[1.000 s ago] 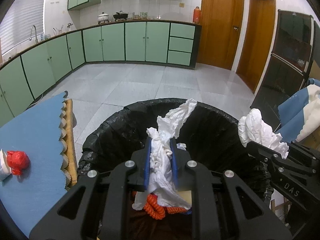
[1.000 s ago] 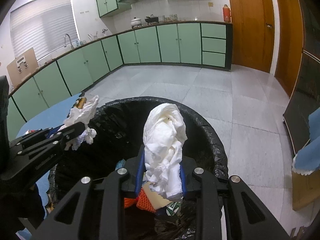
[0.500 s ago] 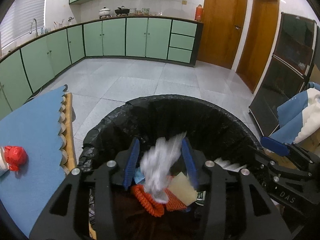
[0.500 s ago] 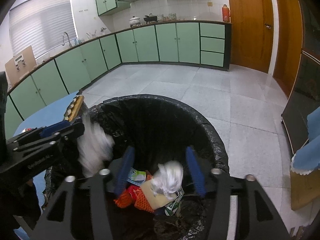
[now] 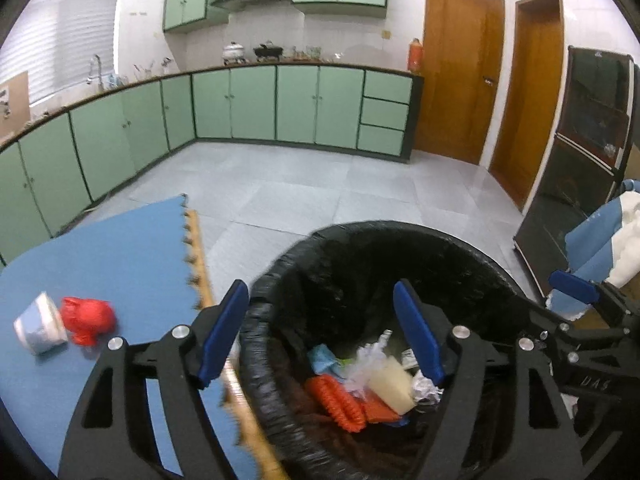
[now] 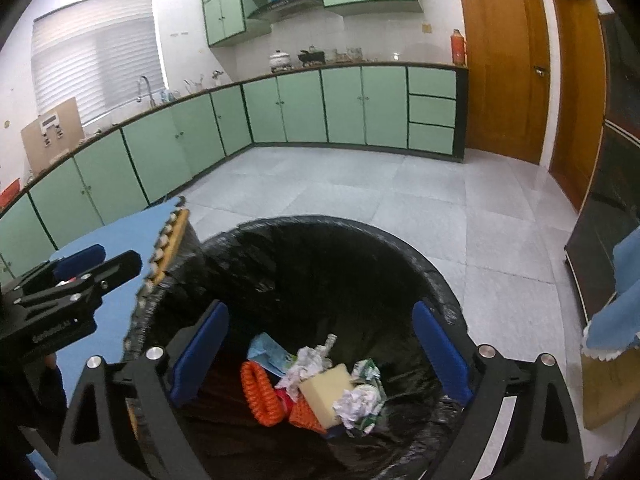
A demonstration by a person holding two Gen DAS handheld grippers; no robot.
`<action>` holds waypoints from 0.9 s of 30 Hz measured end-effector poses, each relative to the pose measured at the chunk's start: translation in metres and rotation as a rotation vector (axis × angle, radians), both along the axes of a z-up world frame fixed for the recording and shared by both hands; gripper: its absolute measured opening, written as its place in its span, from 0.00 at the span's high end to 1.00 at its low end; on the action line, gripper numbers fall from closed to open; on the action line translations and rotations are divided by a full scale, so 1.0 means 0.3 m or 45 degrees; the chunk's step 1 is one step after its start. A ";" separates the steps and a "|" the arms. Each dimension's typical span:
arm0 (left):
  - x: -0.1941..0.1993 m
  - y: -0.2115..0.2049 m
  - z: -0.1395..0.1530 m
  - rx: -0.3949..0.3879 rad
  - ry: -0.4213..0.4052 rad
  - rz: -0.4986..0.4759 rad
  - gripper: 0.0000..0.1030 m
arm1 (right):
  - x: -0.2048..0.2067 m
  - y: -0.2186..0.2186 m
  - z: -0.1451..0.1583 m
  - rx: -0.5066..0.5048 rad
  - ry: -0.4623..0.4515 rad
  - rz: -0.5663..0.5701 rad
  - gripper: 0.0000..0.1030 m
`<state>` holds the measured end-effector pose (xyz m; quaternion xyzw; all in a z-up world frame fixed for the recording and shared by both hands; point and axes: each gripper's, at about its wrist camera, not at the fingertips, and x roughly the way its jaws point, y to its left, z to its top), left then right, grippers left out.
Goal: Collect trash
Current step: 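Move both tools back over the table toward the red bag and paper cup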
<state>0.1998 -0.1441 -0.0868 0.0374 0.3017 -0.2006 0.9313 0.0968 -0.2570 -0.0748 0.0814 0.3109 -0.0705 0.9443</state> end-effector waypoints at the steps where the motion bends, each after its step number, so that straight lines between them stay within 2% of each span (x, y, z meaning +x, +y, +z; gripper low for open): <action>1: -0.007 0.033 0.014 -0.006 -0.012 0.020 0.29 | 0.001 0.016 0.010 -0.002 -0.008 0.009 0.11; 9: -0.055 0.283 0.072 0.002 -0.094 0.166 0.26 | 0.038 0.171 0.061 -0.006 -0.050 0.091 0.10; 21: -0.043 0.685 0.075 0.061 -0.101 0.452 0.26 | 0.142 0.458 0.065 -0.006 -0.074 0.265 0.10; 27: -0.016 0.839 0.057 0.092 -0.087 0.558 0.26 | 0.221 0.619 0.048 0.003 -0.075 0.363 0.10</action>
